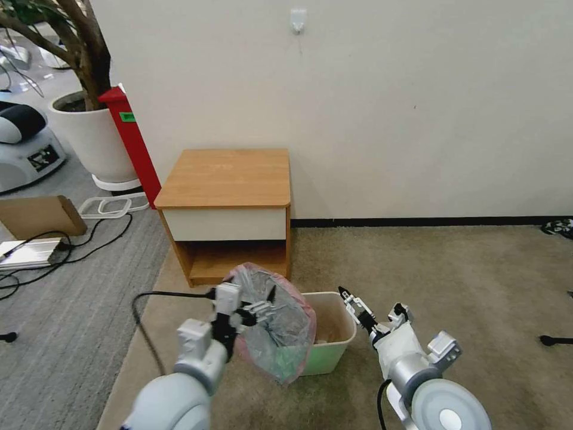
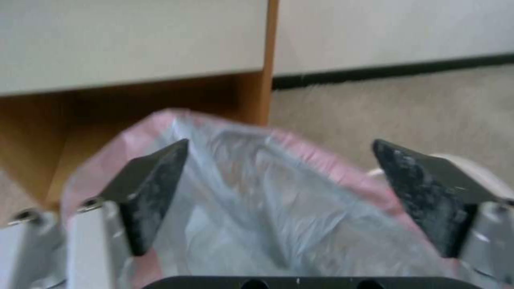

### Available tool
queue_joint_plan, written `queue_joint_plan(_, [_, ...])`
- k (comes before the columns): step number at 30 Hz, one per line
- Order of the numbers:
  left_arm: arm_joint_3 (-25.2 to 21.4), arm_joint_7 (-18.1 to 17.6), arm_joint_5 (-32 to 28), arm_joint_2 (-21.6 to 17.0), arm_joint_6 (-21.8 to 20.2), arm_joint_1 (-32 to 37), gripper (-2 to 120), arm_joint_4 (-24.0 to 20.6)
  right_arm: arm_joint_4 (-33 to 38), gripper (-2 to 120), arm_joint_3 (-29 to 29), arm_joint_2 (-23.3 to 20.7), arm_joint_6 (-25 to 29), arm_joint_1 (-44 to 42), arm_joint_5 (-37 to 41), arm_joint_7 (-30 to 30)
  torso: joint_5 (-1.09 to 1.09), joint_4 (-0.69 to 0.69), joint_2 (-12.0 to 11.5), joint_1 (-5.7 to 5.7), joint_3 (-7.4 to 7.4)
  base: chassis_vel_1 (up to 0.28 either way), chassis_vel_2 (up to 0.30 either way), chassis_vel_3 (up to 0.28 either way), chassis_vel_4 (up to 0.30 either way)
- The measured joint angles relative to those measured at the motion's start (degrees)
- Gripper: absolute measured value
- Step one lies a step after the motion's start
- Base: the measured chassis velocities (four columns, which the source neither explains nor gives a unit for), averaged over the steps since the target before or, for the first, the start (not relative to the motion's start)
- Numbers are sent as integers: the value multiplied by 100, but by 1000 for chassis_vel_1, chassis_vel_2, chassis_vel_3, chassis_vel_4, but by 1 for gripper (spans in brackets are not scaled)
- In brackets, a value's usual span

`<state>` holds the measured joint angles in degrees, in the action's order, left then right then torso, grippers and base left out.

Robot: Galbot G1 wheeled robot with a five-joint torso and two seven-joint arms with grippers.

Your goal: Pick up the garbage bag from the table and place it over the trash can.

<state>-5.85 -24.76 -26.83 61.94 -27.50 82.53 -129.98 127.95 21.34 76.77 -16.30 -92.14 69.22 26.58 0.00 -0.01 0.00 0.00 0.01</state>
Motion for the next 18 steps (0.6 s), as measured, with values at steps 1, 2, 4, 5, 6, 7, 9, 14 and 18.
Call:
queue_joint_plan(1, [29,-109,-1,2,-71,5,78,11,0,100,3,6,3,-2,-6,0,0,1,0,0,0,0,0,0,0])
queue_joint_plan(2, [32,-204,0,-3,-114,51,75,10,0,100,14,12,5,-4,-9,0,0,0,0,0,0,0,0,0,0])
queue_joint_plan(4, [28,-244,0,-11,-133,91,73,7,-1,100,23,17,6,-4,-14,0,1,1,0,0,0,0,0,0,0])
queue_joint_plan(5, [0,-289,4,-22,-150,166,72,2,-13,100,36,32,9,-4,-24,0,0,1,0,0,0,0,0,0,0])
queue_joint_plan(6, [-34,-337,13,-29,-158,228,72,-1,-22,100,45,51,12,-4,-30,0,1,1,0,0,0,0,0,0,0])
queue_joint_plan(7, [-51,-397,24,-31,-166,267,71,-1,-31,100,48,67,13,-5,-37,0,0,1,0,0,0,0,0,0,0])
queue_joint_plan(9, [-71,-456,49,-31,-173,293,71,0,-38,100,49,88,13,-4,-55,0,0,1,0,0,0,0,0,0,0])
queue_joint_plan(14, [-151,-585,233,-37,-179,321,71,136,-70,100,49,149,20,-9,-135,-5,0,1,0,0,0,0,0,0,0])
queue_joint_plan(18, [-191,-646,266,-12,-166,308,71,265,-92,100,56,169,47,-27,-201,-13,0,1,0,0,0,0,0,0,0])
